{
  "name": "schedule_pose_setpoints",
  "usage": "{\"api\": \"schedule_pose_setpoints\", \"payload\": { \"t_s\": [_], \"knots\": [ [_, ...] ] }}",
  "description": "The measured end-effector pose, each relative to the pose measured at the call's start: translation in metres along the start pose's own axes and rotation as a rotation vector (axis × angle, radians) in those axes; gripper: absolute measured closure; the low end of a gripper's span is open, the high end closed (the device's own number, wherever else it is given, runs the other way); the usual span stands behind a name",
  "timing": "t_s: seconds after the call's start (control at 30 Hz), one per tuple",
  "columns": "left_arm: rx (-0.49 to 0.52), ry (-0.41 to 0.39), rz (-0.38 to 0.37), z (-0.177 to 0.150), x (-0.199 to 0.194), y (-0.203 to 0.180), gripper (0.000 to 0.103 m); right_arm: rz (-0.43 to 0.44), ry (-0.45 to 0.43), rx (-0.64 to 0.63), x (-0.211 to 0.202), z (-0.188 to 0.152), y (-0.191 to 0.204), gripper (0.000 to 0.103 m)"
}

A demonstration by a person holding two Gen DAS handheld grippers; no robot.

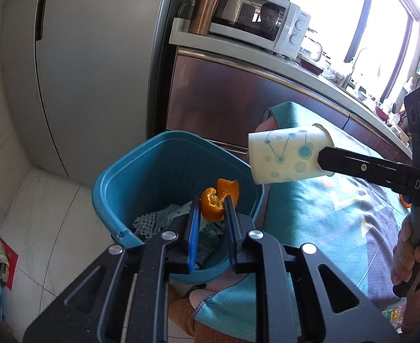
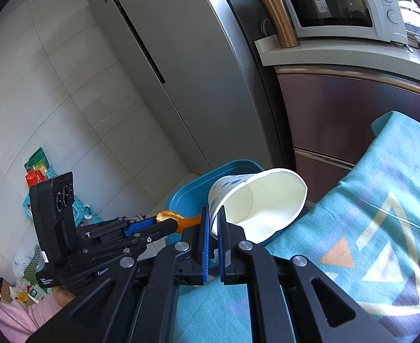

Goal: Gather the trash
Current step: 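Lower the orange peel and dotted cup into the teal bin and open both grippers, then swing both tools back over the table toward the gold wrapper and peel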

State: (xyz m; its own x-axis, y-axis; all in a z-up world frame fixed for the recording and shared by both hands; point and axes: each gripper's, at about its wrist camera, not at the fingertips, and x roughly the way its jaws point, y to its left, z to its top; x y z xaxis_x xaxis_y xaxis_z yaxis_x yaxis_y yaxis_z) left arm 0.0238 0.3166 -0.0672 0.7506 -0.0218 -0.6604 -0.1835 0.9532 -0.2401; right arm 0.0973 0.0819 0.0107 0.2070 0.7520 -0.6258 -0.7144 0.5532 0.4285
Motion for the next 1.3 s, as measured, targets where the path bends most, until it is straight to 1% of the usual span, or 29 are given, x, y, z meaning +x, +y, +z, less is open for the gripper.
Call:
{"api": "schedule_pose_setpoints", "payload": {
  "t_s": [0.43, 0.73, 0.87, 0.97, 1.13, 1.3],
  "knots": [
    [-0.017, 0.061, 0.016, -0.003, 0.038, 0.008, 0.086, -0.023, 0.089, -0.036, 0.048, 0.011, 0.007, 0.099],
    [-0.034, 0.087, 0.021, 0.001, 0.063, 0.014, 0.086, -0.025, 0.147, -0.01, 0.076, 0.015, 0.007, 0.098],
    [-0.049, 0.093, 0.025, 0.004, 0.074, 0.016, 0.083, -0.026, 0.165, 0.013, 0.089, 0.021, 0.005, 0.094],
    [-0.062, 0.104, 0.03, 0.004, 0.084, 0.018, 0.082, -0.031, 0.17, 0.029, 0.096, 0.02, 0.004, 0.093],
    [-0.077, 0.11, 0.042, 0.003, 0.096, 0.021, 0.083, -0.025, 0.17, 0.029, 0.093, 0.014, 0.004, 0.093],
    [-0.08, 0.097, 0.039, 0.002, 0.093, 0.022, 0.081, -0.015, 0.153, 0.038, 0.08, 0.01, -0.002, 0.093]
  ]
}}
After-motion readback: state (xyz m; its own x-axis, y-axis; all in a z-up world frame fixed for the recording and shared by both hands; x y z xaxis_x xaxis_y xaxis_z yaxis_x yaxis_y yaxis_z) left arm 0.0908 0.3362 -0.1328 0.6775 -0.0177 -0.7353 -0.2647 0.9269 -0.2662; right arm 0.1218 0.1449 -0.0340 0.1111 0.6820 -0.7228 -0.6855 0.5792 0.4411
